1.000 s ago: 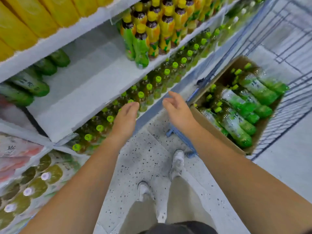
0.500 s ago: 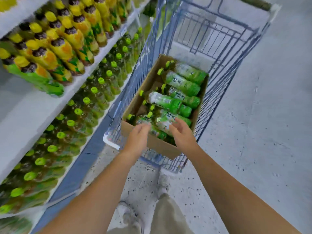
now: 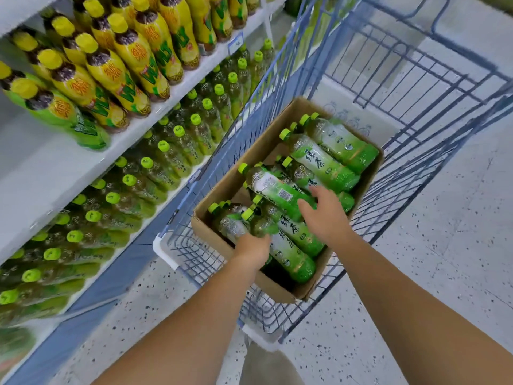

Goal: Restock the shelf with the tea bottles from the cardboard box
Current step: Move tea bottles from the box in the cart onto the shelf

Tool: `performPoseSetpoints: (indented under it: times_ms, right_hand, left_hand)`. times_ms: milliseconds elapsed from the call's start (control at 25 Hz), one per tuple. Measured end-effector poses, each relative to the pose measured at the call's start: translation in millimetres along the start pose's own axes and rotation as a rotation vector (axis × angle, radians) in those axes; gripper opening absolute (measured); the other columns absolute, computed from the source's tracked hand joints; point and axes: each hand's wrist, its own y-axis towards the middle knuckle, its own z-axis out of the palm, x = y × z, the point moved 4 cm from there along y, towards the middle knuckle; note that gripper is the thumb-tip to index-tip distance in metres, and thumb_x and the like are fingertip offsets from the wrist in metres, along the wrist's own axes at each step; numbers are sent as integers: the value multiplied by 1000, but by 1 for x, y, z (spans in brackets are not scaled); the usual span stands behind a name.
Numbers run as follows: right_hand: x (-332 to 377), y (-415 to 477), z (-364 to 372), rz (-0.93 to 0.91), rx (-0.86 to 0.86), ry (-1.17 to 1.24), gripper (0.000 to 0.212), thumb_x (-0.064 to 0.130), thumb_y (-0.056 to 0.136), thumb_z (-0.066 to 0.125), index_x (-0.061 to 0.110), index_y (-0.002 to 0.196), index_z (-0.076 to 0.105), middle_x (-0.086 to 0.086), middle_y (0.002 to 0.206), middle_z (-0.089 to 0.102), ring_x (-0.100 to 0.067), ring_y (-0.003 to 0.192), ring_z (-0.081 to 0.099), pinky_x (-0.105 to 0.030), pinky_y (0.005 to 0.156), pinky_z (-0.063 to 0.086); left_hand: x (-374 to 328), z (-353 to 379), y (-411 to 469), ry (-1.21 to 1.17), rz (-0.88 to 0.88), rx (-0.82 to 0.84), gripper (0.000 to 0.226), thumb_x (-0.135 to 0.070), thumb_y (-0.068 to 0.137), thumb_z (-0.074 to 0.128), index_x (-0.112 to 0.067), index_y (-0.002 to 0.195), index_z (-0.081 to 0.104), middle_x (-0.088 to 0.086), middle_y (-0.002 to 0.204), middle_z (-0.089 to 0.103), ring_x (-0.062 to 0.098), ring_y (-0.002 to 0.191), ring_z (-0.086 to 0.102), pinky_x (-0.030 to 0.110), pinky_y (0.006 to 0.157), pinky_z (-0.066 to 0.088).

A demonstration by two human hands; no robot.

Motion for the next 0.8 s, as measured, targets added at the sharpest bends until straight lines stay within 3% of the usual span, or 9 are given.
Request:
performPoseSetpoints:
  times_ms: [120, 200, 320, 440, 520, 600, 720, 800]
  right_hand:
    - [11, 30, 5, -27, 34, -126, 65, 41, 91, 60, 11, 146, 41, -15, 142, 42, -33, 133, 41, -49, 110, 36]
    - [18, 43, 15, -52, 113, -167, 66, 42, 90, 62, 12, 145, 42, -12, 144, 45, -30, 132, 44, -44, 108, 38]
    - [24, 51, 27, -98, 189, -231, 63, 41, 86, 70, 13, 137, 47, -8, 134, 55, -27, 117, 55, -38, 93, 44]
    - [21, 52, 28, -159, 173, -295, 68, 42, 82, 76, 16, 138, 47, -6, 132, 57, -26, 106, 61, -37, 87, 49]
    - [16, 53, 23, -142, 189, -257, 70, 40, 84, 74, 15, 142, 44, -6, 133, 57, -23, 109, 58, -31, 86, 45]
    - [7, 52, 16, -66, 236, -190, 72, 39, 86, 73, 15, 146, 42, -6, 133, 55, -22, 112, 54, -30, 89, 41]
    - [-12, 49, 3, 44, 316, -101, 72, 37, 85, 70, 18, 148, 40, -5, 130, 54, -22, 112, 53, -34, 93, 41]
    - [-28, 43, 2, 111, 388, -49, 69, 34, 86, 66, 21, 149, 38, -4, 134, 51, -21, 115, 50, -37, 98, 40]
  left_hand:
    - [2, 13, 1, -115, -44, 22, 76, -39, 83, 70, 1, 141, 42, 18, 130, 60, 38, 117, 59, 45, 89, 51]
    - [10, 23, 6, -142, -64, -40, 69, -32, 91, 71, 1, 142, 40, 15, 137, 54, 33, 116, 55, 40, 91, 48]
    - [17, 32, 11, -108, 26, -210, 53, -29, 86, 77, 0, 125, 54, 13, 120, 65, 29, 101, 64, 33, 75, 52]
    - [16, 43, 6, -146, 124, -287, 43, -21, 88, 74, -10, 116, 43, 5, 109, 61, 25, 100, 63, 39, 87, 55]
    - [12, 48, 1, -141, 162, -277, 46, -20, 88, 74, -17, 111, 35, 3, 108, 57, 21, 96, 60, 37, 86, 53]
    - [12, 49, 6, -195, 166, -270, 52, -25, 81, 81, -20, 111, 38, -1, 106, 59, 16, 90, 60, 31, 78, 50]
    - [17, 51, 15, -147, 207, -251, 46, -42, 73, 84, -20, 103, 59, -4, 102, 66, 14, 85, 63, 27, 71, 48]
    - [17, 55, 17, -133, 261, -265, 50, -56, 67, 81, -21, 98, 63, -5, 98, 67, 13, 83, 65, 29, 73, 53]
